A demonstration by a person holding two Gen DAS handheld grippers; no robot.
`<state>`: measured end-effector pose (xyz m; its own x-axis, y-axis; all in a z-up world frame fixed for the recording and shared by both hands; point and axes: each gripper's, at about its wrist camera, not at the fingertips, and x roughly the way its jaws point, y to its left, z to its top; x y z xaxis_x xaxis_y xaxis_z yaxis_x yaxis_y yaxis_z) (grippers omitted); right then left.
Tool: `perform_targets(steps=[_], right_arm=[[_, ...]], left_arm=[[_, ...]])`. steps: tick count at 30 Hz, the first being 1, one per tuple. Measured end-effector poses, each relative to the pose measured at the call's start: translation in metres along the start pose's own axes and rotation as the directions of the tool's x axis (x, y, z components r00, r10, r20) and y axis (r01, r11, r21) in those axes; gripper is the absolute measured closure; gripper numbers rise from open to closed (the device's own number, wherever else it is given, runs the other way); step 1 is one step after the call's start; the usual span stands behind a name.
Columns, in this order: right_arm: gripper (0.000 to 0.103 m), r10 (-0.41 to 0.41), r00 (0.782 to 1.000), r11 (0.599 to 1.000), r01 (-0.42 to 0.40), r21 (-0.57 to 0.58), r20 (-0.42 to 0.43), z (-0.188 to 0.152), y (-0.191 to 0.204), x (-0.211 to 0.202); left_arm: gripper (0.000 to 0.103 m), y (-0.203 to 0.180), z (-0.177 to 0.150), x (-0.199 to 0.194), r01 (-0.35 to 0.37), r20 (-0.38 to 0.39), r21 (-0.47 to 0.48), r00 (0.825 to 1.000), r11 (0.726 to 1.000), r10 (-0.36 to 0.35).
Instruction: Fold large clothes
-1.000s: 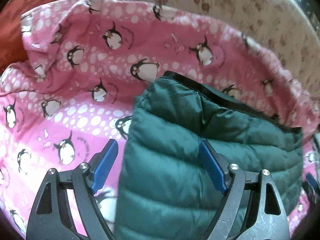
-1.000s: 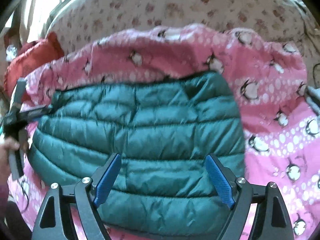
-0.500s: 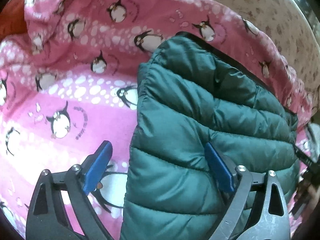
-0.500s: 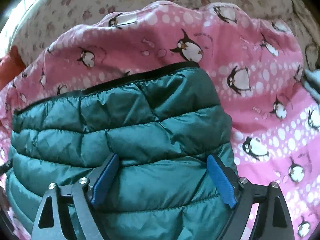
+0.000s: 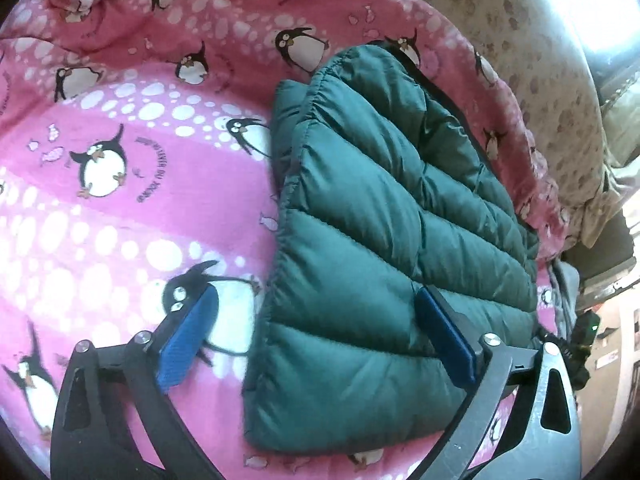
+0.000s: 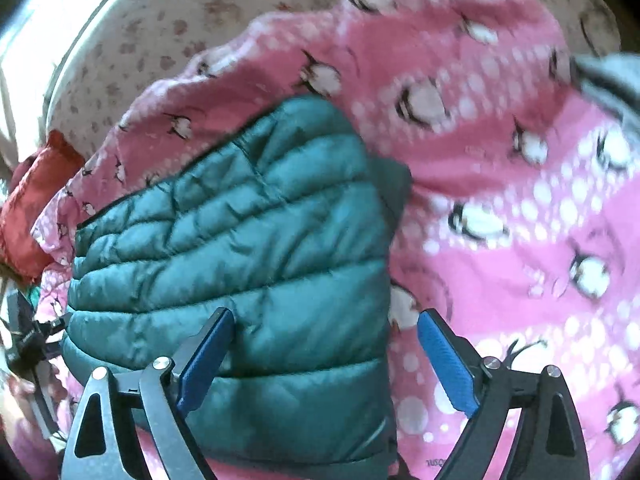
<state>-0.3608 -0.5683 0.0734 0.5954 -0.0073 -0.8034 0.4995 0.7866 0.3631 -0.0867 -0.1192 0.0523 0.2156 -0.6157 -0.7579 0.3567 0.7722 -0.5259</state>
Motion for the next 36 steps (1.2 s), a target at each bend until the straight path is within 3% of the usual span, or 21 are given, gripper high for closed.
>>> perform_targets(steps=[7,12,13,18,22,27,31,32,34,36], right_arm=[[0.004,0.177,0.983,0.981,-0.172,0.088,-0.054,-0.002,-0.006,0.034],[0.000,0.216,0.975,0.968,-0.207,0.145,-0.056,-0.002,-0.005,0.043],[0.003,0.217,0.975,0.967,-0.208,0.145,-0.051,-0.003,-0.004,0.041],[0.045,0.234,0.972,0.969,-0.232,0.090,-0.016,-0.009,0.007,0.010],[0.051,0.277,0.961,0.959,-0.276,0.055,-0.010,-0.015,0.018,-0.020],[0.051,0.328,0.944,0.944,-0.326,0.049,-0.025,-0.039,0.024,-0.064],[0.051,0.340,0.939,0.939,-0.336,0.075,-0.046,-0.069,0.020,-0.085],[0.051,0.334,0.941,0.940,-0.328,0.092,-0.050,-0.076,0.016,-0.085],[0.048,0.281,0.958,0.955,-0.274,0.111,-0.051,-0.087,0.008,-0.081],[0.029,0.173,0.982,0.977,-0.162,0.140,-0.073,-0.096,-0.002,-0.062]], left_arm=[[0.001,-0.010,0.001,0.016,0.010,-0.001,0.026,1.000,1.000,-0.010],[0.003,-0.017,0.002,0.020,0.009,-0.028,0.019,1.000,1.000,-0.008],[0.013,-0.021,0.002,0.019,0.016,-0.036,0.038,0.999,0.999,-0.015],[0.045,-0.038,-0.008,-0.004,0.009,-0.004,0.106,1.000,0.994,-0.009],[0.053,-0.046,-0.021,-0.035,0.040,-0.008,0.137,0.999,0.990,-0.040],[0.053,-0.051,-0.059,-0.077,0.072,-0.054,0.197,0.997,0.978,-0.062],[0.051,-0.043,-0.090,-0.089,0.045,-0.077,0.180,0.997,0.983,-0.031],[0.048,-0.042,-0.094,-0.087,0.025,-0.072,0.176,0.997,0.984,-0.012],[0.027,-0.037,-0.099,-0.076,-0.025,-0.055,0.163,0.998,0.986,0.034],[0.017,-0.035,-0.099,-0.067,-0.069,-0.038,0.145,0.996,0.987,0.075]])
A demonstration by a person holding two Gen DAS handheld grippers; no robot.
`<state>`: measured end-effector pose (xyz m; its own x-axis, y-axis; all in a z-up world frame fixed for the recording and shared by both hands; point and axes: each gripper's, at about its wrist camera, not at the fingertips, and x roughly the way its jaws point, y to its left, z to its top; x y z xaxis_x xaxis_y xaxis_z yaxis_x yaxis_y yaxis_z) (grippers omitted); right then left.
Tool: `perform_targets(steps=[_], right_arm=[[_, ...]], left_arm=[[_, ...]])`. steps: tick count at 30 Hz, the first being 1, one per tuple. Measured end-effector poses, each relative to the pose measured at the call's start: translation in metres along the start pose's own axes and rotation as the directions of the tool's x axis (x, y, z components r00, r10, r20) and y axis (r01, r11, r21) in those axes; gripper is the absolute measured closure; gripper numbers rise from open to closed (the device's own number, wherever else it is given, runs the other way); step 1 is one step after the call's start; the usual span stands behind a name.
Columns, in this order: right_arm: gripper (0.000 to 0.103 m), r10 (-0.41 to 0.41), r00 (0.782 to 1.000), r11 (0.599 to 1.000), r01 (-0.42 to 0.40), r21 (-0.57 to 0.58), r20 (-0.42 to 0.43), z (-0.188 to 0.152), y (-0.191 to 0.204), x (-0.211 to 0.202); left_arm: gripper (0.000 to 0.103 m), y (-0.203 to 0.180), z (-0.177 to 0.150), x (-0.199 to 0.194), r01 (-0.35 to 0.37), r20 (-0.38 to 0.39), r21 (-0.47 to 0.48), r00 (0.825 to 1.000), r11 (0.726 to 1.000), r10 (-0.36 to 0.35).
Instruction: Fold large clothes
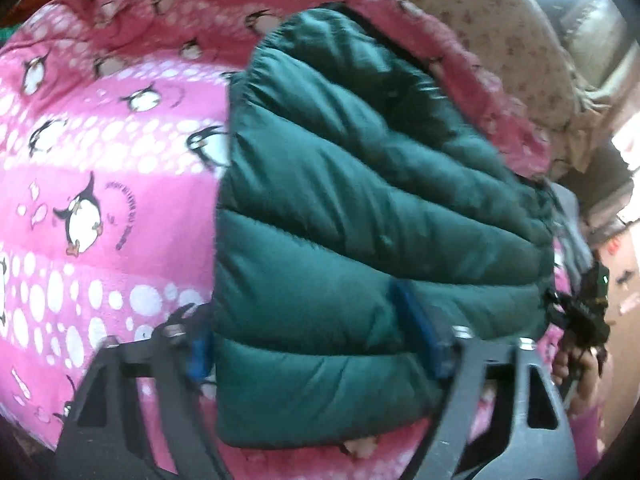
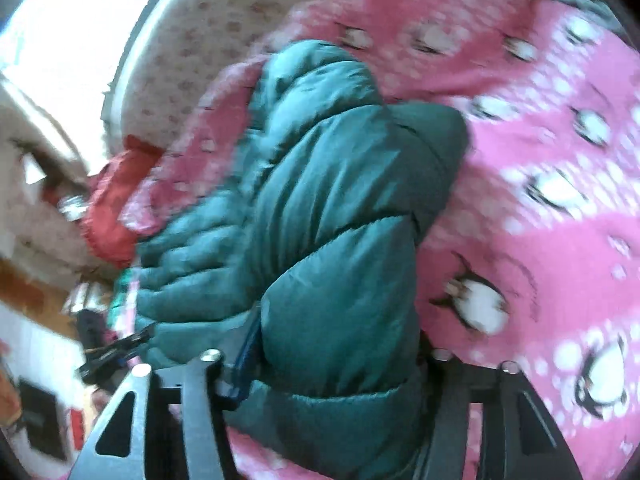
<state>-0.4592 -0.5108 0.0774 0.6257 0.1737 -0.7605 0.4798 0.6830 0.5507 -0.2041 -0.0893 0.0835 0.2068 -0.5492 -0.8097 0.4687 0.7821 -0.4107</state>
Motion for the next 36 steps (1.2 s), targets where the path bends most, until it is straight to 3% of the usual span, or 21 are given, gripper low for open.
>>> perform_targets(steps=[2,6,9,12,15,20,28,36], right_arm=[[0.023,-0.029,0.999,0.999,0.029,0.026,0.013,-0.004,-0.005,0.007],[0.023,-0.097,0.993,0.995,0.098,-0.014,0.066,-0.009,0.010,-0.011],[0.023,-0.178,0.977,0.979,0.189,-0.082,0.120,-0.012,0.025,-0.030],[0.023,-0.207,0.960,0.968,0.229,-0.106,0.189,-0.017,0.035,-0.055],[0.023,-0.194,0.953,0.965,0.229,-0.131,0.234,-0.026,0.049,-0.069],[0.023,-0.166,0.947,0.956,0.223,-0.189,0.277,-0.047,0.075,-0.078],[0.023,-0.107,0.934,0.934,0.211,-0.288,0.340,-0.077,0.127,-0.067],[0.023,-0.082,0.918,0.903,0.233,-0.360,0.388,-0.099,0.165,-0.056]], left_arm=[[0.017,-0.002,-0.002,0.000,-0.017,0.013,-0.030,1.000,0.999,0.017],[0.017,-0.011,-0.012,-0.019,-0.083,0.060,-0.026,0.995,0.996,0.084],[0.017,-0.029,-0.024,-0.035,-0.174,0.122,0.011,0.978,0.985,0.172],[0.017,-0.041,-0.033,-0.045,-0.220,0.175,0.029,0.961,0.975,0.212],[0.017,-0.055,-0.043,-0.053,-0.271,0.226,0.049,0.940,0.961,0.254],[0.017,-0.078,-0.058,-0.068,-0.282,0.298,0.083,0.922,0.956,0.247],[0.017,-0.116,-0.077,-0.078,-0.380,0.365,0.157,0.880,0.911,0.304],[0.017,-0.123,-0.090,-0.082,-0.356,0.375,0.152,0.884,0.922,0.279]])
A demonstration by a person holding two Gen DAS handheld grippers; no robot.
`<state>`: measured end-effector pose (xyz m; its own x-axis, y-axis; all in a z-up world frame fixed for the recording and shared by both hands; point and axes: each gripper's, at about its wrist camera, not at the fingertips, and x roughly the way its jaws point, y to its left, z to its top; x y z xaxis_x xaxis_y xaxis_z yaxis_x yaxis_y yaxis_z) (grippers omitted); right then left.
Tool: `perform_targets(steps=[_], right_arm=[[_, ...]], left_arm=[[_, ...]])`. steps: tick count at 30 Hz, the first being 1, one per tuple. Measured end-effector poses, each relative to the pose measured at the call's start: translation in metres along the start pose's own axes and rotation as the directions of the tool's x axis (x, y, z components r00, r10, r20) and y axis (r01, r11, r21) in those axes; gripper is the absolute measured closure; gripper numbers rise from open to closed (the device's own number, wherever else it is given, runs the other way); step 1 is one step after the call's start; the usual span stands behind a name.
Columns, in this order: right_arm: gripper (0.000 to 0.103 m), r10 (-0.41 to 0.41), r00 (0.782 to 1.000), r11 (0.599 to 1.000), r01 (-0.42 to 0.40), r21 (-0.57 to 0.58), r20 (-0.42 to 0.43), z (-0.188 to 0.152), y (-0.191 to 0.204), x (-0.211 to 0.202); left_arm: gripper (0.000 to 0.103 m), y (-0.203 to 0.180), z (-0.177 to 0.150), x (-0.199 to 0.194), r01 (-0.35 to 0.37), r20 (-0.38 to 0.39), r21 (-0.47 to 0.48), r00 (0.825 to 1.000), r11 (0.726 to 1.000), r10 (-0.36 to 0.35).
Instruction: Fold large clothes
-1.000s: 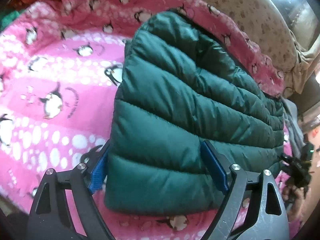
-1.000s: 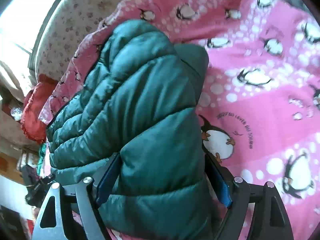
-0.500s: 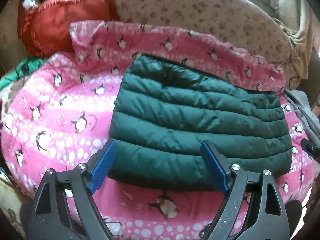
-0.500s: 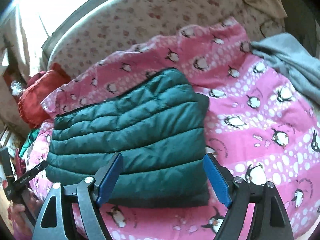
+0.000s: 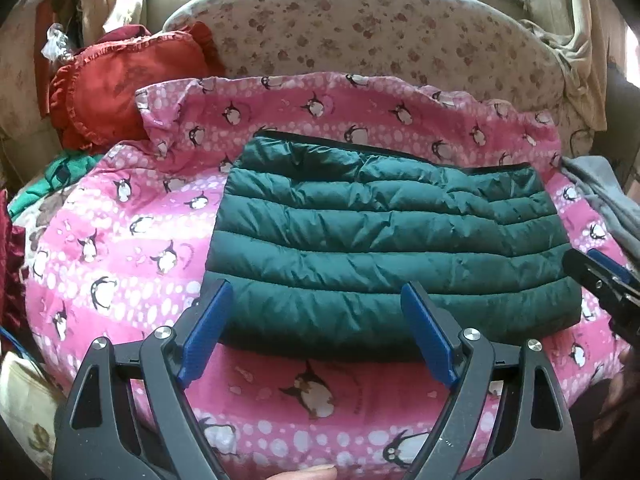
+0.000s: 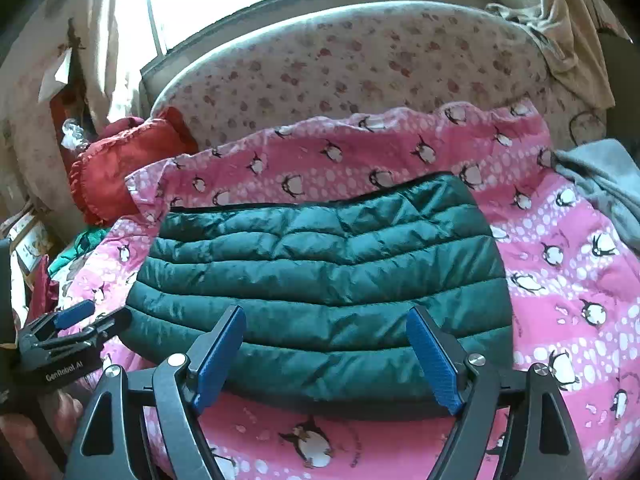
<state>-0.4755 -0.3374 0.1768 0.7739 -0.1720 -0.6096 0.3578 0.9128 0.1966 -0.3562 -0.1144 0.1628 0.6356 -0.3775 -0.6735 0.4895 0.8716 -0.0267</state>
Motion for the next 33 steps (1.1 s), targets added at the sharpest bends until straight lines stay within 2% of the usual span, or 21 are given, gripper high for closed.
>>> perform_targets(steps=[14,33], right_arm=[[0.023,0.003,1.000,1.000,-0.002,-0.025,0.013,-0.003,0.025,0.005],[0.023,-0.010,1.000,1.000,0.010,-0.020,-0.008,-0.004,0.021,0.011]], left_arm=[[0.017,0.004,0.000,-0.004,-0.019,0.026,-0.028,0.999,0.999,0.020],[0.017,-0.002,-0.002,-0.001,-0.012,0.011,-0.010,1.000,1.000,0.012]])
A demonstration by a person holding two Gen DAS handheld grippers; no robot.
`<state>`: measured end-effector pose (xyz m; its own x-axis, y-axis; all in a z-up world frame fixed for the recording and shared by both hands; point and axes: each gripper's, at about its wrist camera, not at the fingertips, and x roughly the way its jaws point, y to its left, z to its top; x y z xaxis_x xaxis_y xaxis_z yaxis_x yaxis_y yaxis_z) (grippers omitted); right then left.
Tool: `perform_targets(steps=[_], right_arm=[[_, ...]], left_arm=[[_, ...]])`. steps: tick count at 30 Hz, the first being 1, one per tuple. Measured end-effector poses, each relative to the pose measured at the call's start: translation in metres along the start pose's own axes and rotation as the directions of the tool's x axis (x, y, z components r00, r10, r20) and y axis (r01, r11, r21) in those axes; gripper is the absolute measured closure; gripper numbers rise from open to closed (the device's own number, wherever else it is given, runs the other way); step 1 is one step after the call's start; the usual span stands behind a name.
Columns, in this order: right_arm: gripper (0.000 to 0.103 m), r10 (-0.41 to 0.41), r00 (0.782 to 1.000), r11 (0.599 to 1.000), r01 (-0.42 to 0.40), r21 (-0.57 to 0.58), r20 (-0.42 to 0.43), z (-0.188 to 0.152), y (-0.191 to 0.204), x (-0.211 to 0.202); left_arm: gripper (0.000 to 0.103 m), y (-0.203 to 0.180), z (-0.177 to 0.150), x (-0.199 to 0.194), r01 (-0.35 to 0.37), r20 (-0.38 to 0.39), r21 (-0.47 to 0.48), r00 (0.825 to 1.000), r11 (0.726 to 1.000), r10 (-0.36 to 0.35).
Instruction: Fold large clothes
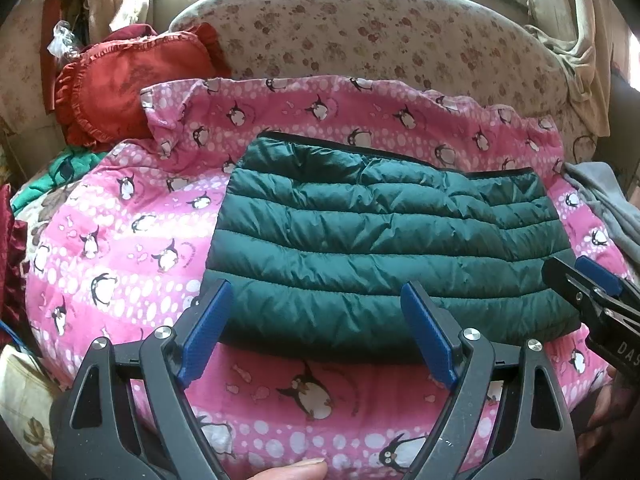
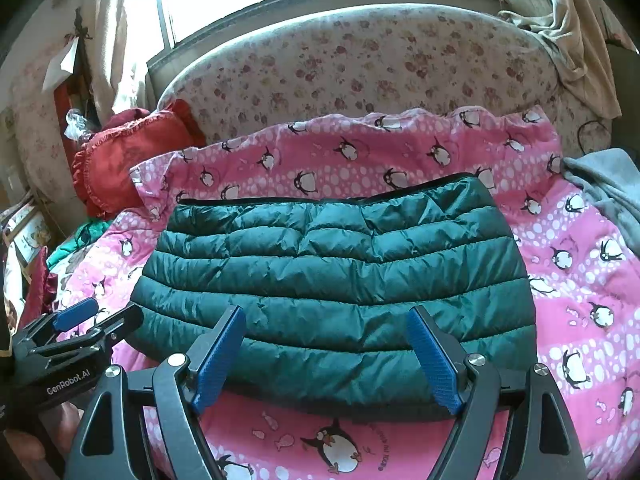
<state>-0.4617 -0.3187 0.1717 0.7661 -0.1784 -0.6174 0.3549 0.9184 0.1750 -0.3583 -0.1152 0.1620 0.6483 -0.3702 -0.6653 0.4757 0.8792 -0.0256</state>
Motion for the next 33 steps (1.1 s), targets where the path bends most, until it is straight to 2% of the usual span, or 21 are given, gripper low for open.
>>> perform_targets(steps=[33], right_arm=[[0.023,-0.003,0.999,1.000,0.004,0.017,-0.040,-0.0058,0.0003,0.0097]], left_arm=[[0.017,-0.0006,-0.0053,0.0064,0.012,-0.023,0.001,1.000,1.000,-0.012]])
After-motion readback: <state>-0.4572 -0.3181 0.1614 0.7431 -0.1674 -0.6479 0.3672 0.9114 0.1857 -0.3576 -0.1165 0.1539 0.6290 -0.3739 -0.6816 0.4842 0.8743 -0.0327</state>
